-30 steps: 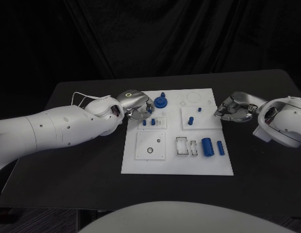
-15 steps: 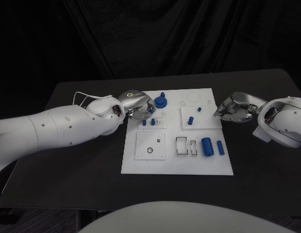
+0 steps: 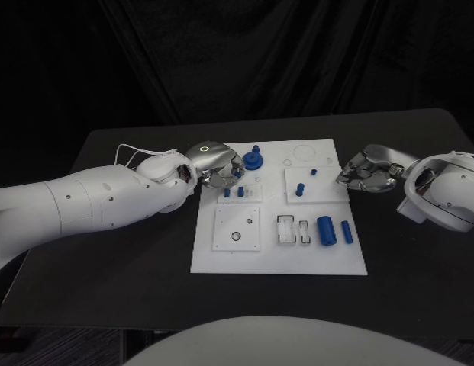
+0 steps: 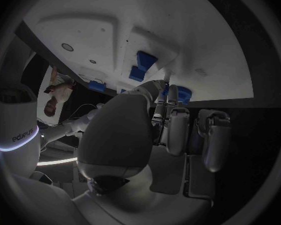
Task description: Assemble the parts on the task board
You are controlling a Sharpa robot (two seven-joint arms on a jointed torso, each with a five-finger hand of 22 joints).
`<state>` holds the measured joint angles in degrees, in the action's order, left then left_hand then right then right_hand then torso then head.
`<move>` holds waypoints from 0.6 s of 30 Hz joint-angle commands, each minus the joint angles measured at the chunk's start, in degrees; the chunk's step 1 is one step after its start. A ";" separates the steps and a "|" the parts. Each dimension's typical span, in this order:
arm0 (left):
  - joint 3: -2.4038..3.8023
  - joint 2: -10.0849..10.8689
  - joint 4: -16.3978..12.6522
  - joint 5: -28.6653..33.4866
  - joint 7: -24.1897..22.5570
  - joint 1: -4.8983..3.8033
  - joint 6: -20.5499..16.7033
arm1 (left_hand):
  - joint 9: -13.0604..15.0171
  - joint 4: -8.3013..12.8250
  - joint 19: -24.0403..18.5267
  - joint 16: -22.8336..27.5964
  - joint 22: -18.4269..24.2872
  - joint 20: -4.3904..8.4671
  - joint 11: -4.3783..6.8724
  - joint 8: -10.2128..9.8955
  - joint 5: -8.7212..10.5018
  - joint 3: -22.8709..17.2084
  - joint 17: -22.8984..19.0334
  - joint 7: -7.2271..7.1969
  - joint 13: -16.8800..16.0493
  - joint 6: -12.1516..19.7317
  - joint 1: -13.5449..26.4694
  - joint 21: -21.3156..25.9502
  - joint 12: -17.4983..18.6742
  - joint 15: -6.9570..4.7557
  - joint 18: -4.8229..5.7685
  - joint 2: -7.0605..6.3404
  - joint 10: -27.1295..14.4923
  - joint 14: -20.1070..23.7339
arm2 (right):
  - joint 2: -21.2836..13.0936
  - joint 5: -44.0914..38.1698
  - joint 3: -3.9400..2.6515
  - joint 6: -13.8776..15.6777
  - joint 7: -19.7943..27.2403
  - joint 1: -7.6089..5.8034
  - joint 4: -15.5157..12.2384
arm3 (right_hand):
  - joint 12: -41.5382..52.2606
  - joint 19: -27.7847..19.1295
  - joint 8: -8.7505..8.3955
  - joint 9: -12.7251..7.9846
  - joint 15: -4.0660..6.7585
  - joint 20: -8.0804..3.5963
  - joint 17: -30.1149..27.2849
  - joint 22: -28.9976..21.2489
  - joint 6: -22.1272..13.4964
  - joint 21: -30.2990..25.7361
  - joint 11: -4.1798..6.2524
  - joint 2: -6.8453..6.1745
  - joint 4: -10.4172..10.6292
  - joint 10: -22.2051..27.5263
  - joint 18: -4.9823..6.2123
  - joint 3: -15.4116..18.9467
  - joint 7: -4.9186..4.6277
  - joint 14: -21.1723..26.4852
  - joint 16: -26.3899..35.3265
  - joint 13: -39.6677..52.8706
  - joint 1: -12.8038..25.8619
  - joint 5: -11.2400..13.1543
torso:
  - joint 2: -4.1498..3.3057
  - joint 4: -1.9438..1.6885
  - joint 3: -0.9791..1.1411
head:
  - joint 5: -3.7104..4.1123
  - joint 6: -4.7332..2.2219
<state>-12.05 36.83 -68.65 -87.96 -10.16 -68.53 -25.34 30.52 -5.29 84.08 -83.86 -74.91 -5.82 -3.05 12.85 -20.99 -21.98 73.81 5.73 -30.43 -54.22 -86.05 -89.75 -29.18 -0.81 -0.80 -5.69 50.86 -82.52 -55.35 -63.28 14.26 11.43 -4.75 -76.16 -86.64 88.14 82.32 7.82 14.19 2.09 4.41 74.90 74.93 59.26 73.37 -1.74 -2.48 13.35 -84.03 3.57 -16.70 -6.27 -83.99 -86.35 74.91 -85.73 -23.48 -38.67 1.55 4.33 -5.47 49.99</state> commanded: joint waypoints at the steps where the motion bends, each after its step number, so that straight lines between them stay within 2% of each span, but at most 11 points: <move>1: -0.06 0.30 0.01 -0.39 0.62 0.29 1.15 | 0.02 0.08 5.92 0.39 -15.09 0.42 0.01 -0.03 0.18 -0.04 -0.16 0.37 -0.02 -0.15 -0.02 -0.25 0.22 -0.09 0.80 0.06 0.57 0.36 | 0.03 -0.05 -0.04 -0.32 -1.09 0.19 0.03 | -0.14 -0.23 0.37 0.06 -0.22 -0.04 11.13 9.84 0.03 -0.42 -0.15 0.31 0.00 -3.10 0.37 -0.21 -0.01 -4.32 0.37 12.78 -0.09 -0.36 | 0.02 -0.03 -0.02 | 0.01 0.01; 8: -0.06 0.53 -0.21 -0.39 0.58 0.31 0.31 | 0.00 0.11 5.92 0.46 -15.09 0.42 0.00 -0.06 0.16 -0.04 -0.32 0.37 0.01 -0.13 -0.03 -0.25 0.26 -0.10 0.80 0.00 0.55 0.45 | 0.07 -0.05 -0.04 -0.39 -1.07 0.31 0.11 | -0.14 -0.23 0.37 0.06 -0.22 -0.04 11.13 9.84 0.03 -0.42 -0.15 0.31 0.00 -3.10 0.37 -0.21 -0.01 -4.32 0.37 12.78 -0.09 -0.36 | 0.04 -0.04 0.01 | -0.11 0.01; 18: -0.06 0.59 -0.34 -0.39 0.52 0.32 -1.02 | -0.04 0.19 5.92 0.51 -15.09 0.43 -0.02 -0.18 0.11 -0.07 -0.38 0.35 0.08 -0.08 -0.06 -0.25 0.36 -0.12 0.80 -0.08 0.48 0.52 | 0.05 -0.05 -0.04 -0.39 -1.03 0.38 0.13 | -0.14 -0.23 0.37 0.06 -0.22 -0.04 11.13 9.84 0.03 -0.42 -0.15 0.31 0.00 -3.10 0.37 -0.21 -0.01 -4.32 0.37 12.78 -0.09 -0.36 | -0.01 -0.09 -0.06 | 0.04 0.01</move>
<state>-12.13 37.44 -68.91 -87.97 -9.71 -68.34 -25.63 30.51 -5.29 84.07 -83.63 -74.91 -5.83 -3.01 12.62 -20.97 -21.98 73.45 5.95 -30.42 -54.45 -86.07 -89.75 -29.00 -1.03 -0.80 -5.71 51.11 -82.30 -55.27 -63.28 14.26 11.26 -4.76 -75.94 -86.51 88.14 82.32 7.82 14.18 2.09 4.41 74.90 74.92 59.26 73.15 -1.74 -2.48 13.35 -84.03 3.57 -16.70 -6.27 -83.99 -86.35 74.91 -85.73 -23.48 -38.65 1.46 4.29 -5.44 49.99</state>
